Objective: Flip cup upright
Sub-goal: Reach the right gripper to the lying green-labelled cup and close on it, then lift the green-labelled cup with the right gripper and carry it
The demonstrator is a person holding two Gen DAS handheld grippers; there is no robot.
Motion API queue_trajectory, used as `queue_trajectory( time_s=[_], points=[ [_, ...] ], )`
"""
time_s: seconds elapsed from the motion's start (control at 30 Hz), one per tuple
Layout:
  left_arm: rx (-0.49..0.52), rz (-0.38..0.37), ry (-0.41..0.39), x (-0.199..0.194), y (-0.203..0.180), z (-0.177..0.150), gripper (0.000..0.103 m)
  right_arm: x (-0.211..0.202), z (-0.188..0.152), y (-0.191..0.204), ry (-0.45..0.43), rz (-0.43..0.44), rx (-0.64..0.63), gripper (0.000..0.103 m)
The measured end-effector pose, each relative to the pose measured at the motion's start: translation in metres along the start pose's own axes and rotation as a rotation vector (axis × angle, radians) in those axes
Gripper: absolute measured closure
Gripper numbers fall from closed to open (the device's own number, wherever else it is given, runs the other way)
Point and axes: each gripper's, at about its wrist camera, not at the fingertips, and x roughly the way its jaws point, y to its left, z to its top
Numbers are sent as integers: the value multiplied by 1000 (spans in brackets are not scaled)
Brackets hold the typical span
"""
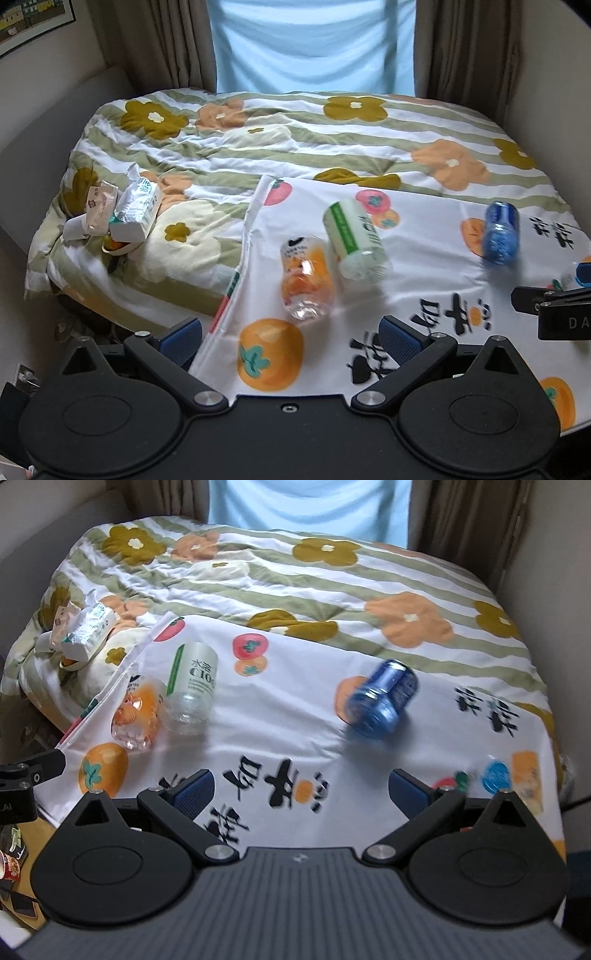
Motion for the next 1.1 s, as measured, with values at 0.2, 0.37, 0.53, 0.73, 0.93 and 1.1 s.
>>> queue_trajectory(
  time_s=[0.2,0.37,0.53,0.73,0.93,1.1],
  points=[
    [2,-3,29,29,10,12,0,34,31,21,5,23,-25,0],
    [6,-13,61,50,15,13,0,65,58,41,0,50,-46,0],
    [5,-18,88,70,22,14,0,96,82,60,9,91,-58,0],
    [-9,-25,109,88,29,15,0,140,99,77,78,164,-37,0],
    [-9,-37,119,95,31,13,0,169,102,86,152,210,-15,1],
    [-20,-42,131,99,34,12,0,182,101,88,197,238,0,11]
  ],
)
